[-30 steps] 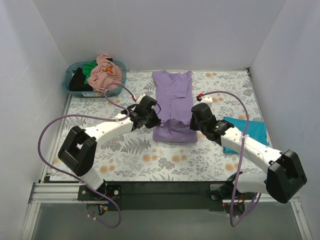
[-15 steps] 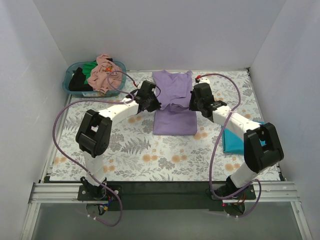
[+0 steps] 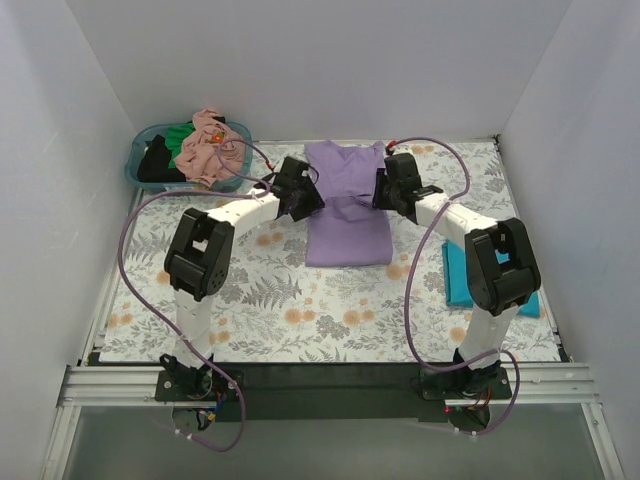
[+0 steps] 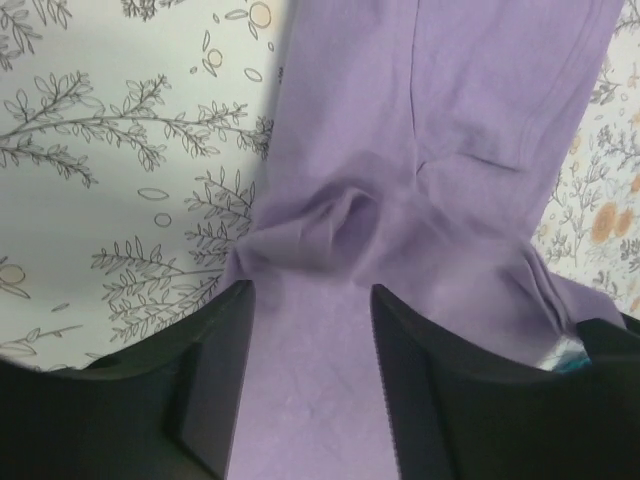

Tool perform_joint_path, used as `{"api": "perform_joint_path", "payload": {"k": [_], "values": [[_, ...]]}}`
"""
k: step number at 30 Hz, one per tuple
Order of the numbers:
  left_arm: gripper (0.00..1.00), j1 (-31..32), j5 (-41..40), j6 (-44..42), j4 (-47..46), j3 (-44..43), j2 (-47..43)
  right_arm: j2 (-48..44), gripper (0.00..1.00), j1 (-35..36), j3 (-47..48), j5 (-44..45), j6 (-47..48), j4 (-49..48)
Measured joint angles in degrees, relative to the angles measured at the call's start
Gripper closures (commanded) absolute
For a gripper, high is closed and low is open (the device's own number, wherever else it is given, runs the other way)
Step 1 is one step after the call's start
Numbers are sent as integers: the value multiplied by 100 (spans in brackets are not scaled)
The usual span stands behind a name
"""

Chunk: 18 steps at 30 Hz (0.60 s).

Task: Fold and stack the t-shirts
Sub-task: Fold the tshirt

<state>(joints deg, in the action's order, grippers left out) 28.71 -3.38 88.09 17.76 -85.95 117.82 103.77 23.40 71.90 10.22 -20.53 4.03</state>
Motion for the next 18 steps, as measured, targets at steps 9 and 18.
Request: {"api": "perform_joint_path", "payload": {"k": [9, 18], "values": [[9, -37, 4, 15, 114, -74, -129, 160, 2, -192, 361, -404, 133, 72], [8, -20, 511, 120, -179, 2037, -1897, -1735, 2, -197, -1613, -1056, 70, 195]]}}
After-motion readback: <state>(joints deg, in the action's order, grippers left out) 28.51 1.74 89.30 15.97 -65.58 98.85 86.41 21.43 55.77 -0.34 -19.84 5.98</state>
